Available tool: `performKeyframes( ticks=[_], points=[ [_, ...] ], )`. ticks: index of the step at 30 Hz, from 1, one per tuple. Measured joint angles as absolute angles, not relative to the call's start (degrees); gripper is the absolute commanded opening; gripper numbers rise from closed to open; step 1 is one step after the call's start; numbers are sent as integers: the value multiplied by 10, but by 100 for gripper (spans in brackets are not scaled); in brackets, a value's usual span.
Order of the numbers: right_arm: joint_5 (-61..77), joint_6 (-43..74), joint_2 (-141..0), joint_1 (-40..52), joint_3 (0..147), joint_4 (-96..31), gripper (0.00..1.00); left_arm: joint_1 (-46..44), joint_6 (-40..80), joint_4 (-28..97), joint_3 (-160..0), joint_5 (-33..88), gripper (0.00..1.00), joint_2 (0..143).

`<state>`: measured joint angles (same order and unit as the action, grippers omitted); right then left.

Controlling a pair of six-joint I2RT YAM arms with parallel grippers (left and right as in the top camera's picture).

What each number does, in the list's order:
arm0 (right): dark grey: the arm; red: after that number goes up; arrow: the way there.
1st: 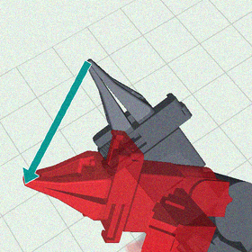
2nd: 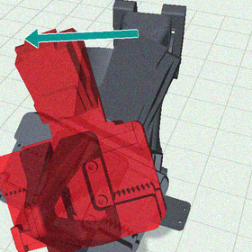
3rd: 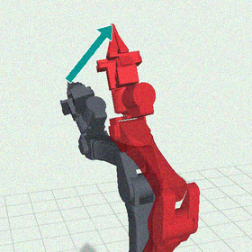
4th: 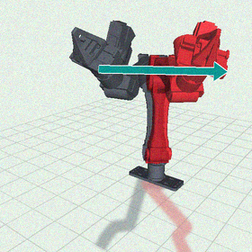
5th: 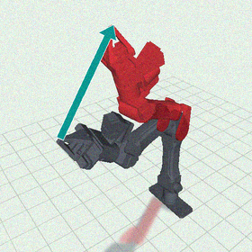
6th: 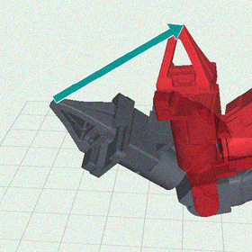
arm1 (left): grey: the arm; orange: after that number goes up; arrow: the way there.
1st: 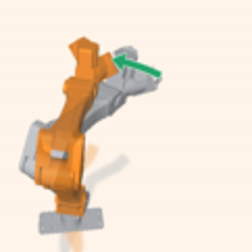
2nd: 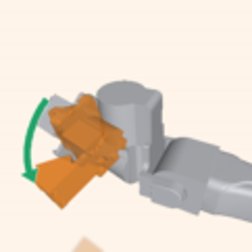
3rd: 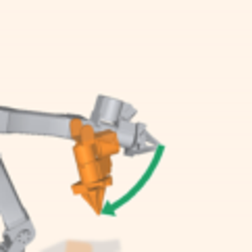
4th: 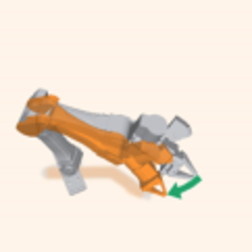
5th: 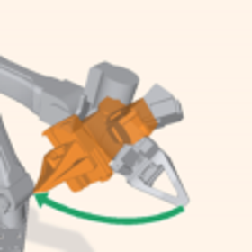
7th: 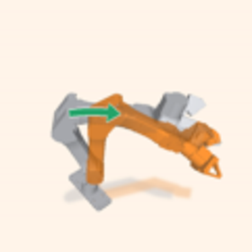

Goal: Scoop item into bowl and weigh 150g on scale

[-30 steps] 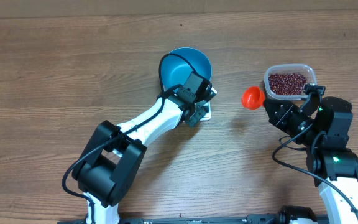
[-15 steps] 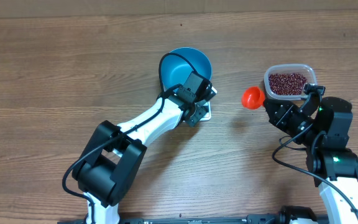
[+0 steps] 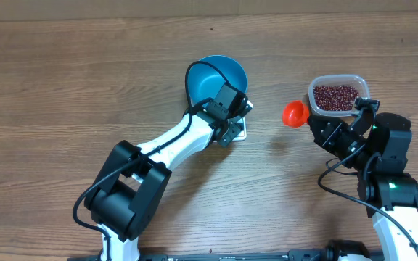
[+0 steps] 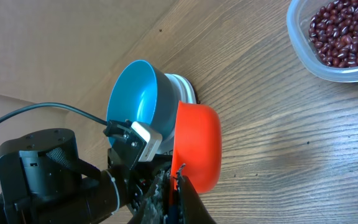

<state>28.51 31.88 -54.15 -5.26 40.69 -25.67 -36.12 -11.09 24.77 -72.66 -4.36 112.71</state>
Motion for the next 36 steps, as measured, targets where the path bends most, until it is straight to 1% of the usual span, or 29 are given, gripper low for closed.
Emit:
performKeyframes(
  ticks=[36],
  points=[
    [285, 318, -542, -53, 407, -257, 4, -361, -94, 261, -727, -41, 4, 1129]
  ],
)
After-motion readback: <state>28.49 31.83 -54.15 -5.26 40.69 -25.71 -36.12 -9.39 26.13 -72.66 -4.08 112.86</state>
